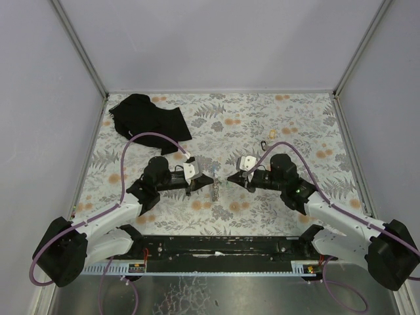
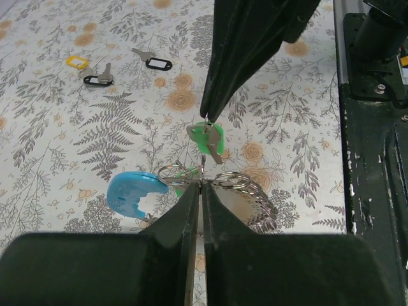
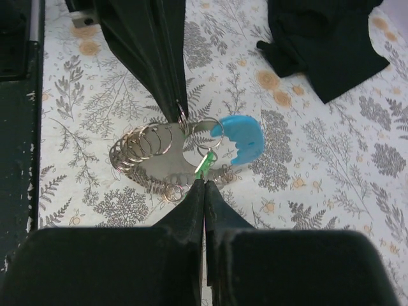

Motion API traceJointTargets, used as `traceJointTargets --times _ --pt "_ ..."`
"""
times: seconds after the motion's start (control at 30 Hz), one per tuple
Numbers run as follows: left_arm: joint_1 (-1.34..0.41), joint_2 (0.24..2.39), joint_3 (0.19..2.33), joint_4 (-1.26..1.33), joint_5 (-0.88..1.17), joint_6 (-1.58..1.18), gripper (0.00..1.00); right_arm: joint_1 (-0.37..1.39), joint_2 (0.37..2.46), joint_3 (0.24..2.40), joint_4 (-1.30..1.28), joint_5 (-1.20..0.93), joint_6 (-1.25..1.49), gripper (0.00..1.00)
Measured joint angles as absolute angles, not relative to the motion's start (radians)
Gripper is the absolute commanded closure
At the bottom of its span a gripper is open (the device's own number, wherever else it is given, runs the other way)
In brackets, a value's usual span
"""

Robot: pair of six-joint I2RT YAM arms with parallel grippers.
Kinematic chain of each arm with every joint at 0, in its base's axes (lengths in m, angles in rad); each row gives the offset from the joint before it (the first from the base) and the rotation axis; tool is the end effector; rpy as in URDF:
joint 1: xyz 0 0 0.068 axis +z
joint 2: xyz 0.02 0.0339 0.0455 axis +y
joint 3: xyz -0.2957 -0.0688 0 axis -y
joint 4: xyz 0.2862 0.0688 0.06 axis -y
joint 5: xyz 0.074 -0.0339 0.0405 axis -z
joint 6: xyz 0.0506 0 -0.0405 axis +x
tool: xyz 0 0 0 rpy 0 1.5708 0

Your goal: Put the keys on the keyring

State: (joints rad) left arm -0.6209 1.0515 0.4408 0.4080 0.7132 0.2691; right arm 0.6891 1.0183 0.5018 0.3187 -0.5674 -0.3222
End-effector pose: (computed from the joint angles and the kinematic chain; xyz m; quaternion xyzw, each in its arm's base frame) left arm 0.1858 -0.1736 0.2327 0.5117 0.5606 -0.3700 0.5357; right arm 0.1816 0.1848 0.2531 -0.5149 0.5637 0.3239 0.5588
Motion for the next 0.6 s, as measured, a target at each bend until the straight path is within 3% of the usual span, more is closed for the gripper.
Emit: traceJointTargets --times 0.6 --pt "-0.621 1.076 0.464 0.371 0.823 0.351 1.0 0.69 1.038 0.639 0.11 -0.74 -0.517 1.0"
